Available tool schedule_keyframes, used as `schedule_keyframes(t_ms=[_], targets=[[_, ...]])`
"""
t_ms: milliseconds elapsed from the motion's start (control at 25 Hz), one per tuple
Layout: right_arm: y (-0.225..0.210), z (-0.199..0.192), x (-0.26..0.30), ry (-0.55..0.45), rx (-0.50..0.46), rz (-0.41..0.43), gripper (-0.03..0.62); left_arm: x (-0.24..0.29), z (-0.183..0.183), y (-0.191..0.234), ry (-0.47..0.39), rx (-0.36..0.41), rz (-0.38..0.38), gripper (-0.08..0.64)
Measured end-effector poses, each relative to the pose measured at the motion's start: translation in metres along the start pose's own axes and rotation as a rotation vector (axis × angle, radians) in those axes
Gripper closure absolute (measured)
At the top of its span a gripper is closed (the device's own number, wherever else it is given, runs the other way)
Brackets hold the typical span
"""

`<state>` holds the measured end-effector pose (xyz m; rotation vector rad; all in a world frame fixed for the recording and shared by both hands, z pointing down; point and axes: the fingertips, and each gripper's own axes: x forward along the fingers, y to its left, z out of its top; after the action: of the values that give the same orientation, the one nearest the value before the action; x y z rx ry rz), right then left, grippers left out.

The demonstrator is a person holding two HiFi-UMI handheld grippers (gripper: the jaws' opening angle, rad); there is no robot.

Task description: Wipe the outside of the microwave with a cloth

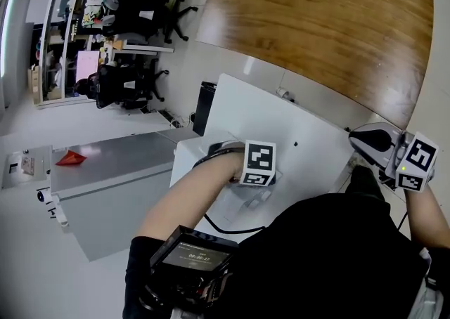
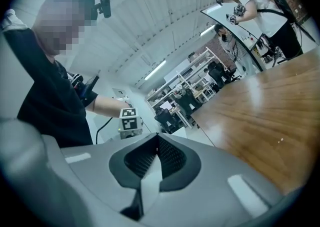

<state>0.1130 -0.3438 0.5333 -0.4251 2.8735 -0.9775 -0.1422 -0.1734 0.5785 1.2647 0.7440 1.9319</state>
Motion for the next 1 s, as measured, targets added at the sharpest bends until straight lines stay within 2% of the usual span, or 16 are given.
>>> schedule_keyframes(t_ms=[80,120,200,280,360,400,480,520,600,680,760,840,1000], targets=[[0.003,0.005,0.0,-0.009,-0.008,0.006,0.588,0.004,0.026,-0.023,-0.033,0.08,-0.019,0.509],[0.004,0.007,0.0,-0.014,-0.01,0.006,0.588,0.002,0.034,-0.028,-0.067,0.095,-0.023,0.509],[0.005,0.008,0.0,-0.017,-0.011,0.004,0.588,-0.015,0.03,-0.014,-0.143,0.058,0.035,0.509],[0.003,0.004,0.001,-0.011,-0.006,0.004,0.588,-0.045,-0.008,0.032,-0.174,-0.07,0.185,0.508],[0.001,-0.004,0.003,-0.001,0.003,0.006,0.588,-0.071,-0.075,0.084,-0.131,-0.254,0.324,0.508],[0.001,-0.007,0.004,0.003,0.008,0.008,0.588,-0.079,-0.114,0.103,-0.084,-0.347,0.367,0.508],[0.001,-0.012,0.006,0.005,0.018,0.012,0.588,-0.08,-0.179,0.124,0.012,-0.489,0.398,0.509],[0.0,-0.014,0.006,0.006,0.023,0.012,0.588,-0.076,-0.197,0.129,0.027,-0.531,0.392,0.508],[-0.003,-0.016,0.005,0.007,0.03,0.008,0.588,-0.068,-0.202,0.131,-0.013,-0.565,0.368,0.509],[-0.005,-0.015,0.003,0.007,0.032,0.007,0.588,-0.063,-0.182,0.119,-0.057,-0.543,0.324,0.508],[-0.001,-0.013,0.003,0.005,0.029,0.008,0.588,-0.056,-0.15,0.094,-0.072,-0.465,0.262,0.508],[0.004,-0.009,0.004,0.0,0.023,0.013,0.588,-0.044,-0.107,0.063,-0.093,-0.347,0.207,0.508],[0.015,-0.001,0.008,-0.016,-0.002,0.042,0.588,-0.014,-0.004,-0.006,-0.148,-0.062,0.135,0.511]])
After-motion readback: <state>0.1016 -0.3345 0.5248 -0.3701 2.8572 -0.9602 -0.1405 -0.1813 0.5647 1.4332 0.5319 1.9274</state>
